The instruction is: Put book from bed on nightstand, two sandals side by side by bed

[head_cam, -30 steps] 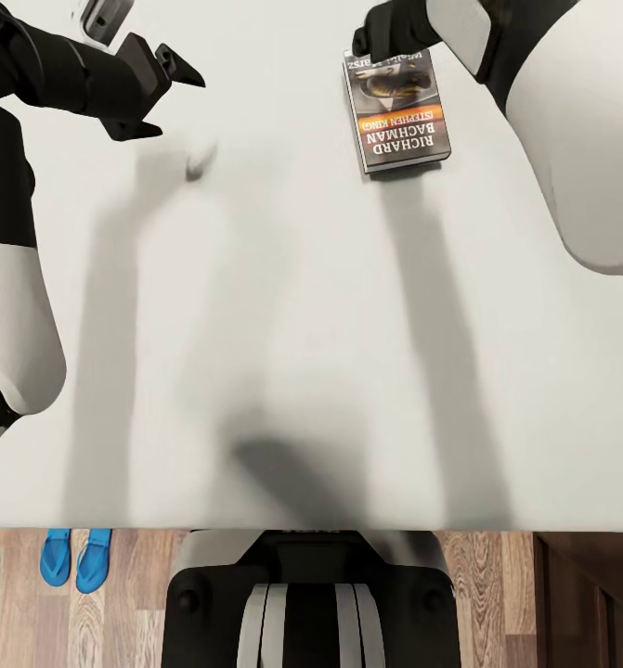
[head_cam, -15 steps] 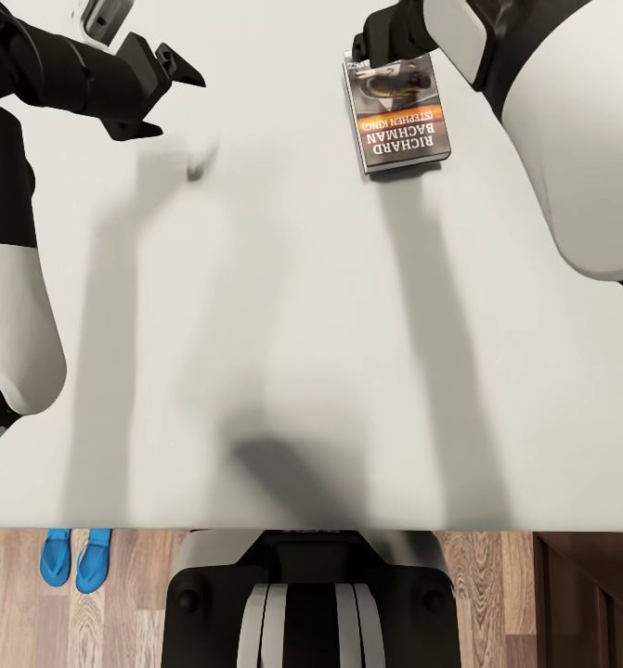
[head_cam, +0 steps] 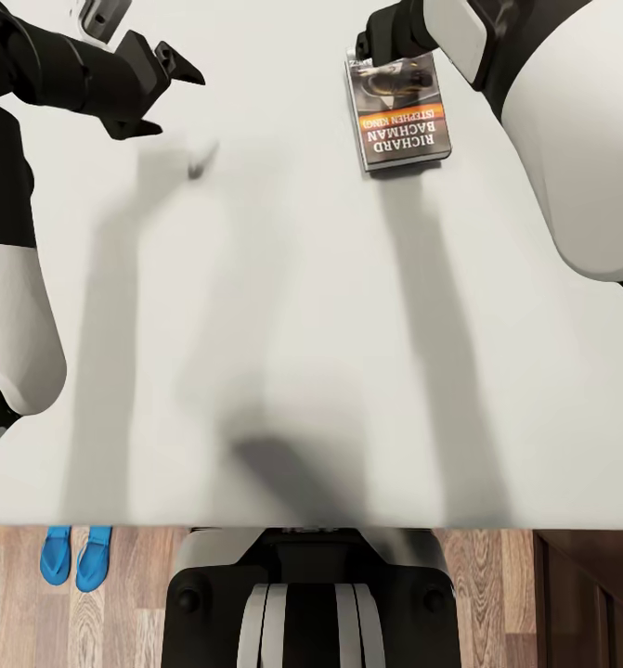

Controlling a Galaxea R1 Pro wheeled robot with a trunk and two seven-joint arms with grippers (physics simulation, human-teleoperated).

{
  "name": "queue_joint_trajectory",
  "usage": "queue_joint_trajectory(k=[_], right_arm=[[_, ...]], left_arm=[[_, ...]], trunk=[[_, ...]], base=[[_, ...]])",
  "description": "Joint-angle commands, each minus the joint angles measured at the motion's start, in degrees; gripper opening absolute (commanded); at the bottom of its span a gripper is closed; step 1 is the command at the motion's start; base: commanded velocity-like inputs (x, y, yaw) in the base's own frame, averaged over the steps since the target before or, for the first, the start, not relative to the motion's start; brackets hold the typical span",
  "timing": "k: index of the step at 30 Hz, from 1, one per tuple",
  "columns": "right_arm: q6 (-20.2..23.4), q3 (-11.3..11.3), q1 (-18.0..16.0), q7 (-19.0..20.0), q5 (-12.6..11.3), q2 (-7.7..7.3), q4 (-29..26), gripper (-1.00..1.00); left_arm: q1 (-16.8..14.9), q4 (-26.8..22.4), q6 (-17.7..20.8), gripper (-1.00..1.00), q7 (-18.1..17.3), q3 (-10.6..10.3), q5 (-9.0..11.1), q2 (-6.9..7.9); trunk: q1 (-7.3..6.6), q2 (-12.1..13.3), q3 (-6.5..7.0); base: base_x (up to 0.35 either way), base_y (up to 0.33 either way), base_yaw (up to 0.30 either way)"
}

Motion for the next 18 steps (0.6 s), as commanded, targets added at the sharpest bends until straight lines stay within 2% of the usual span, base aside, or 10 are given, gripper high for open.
queue_joint_trajectory(k=[1,7,18], right_arm=[[0.4,0.6,0.0,0.1,0.5,0.00,1.1,1.00],[0.5,0.6,0.0,-0.1,0.4,0.00,1.2,1.00],[0.6,0.8,0.0,-0.1,0.4,0.00,1.2,1.00]], left_arm=[[0.0,-0.2,0.0,1.00,0.6,-0.1,0.5,0.06],[0.0,-0.5,0.0,1.00,0.5,-0.1,0.4,0.10],[-0.1,-0.6,0.0,1.00,0.5,-0.1,0.4,0.11]], trunk=[[0.00,0.0,-0.03],[0.00,0.0,-0.03],[0.00,0.0,-0.03]], base=[[-0.160,0.000,0.000],[-0.259,0.000,0.000],[-0.325,0.000,0.000]])
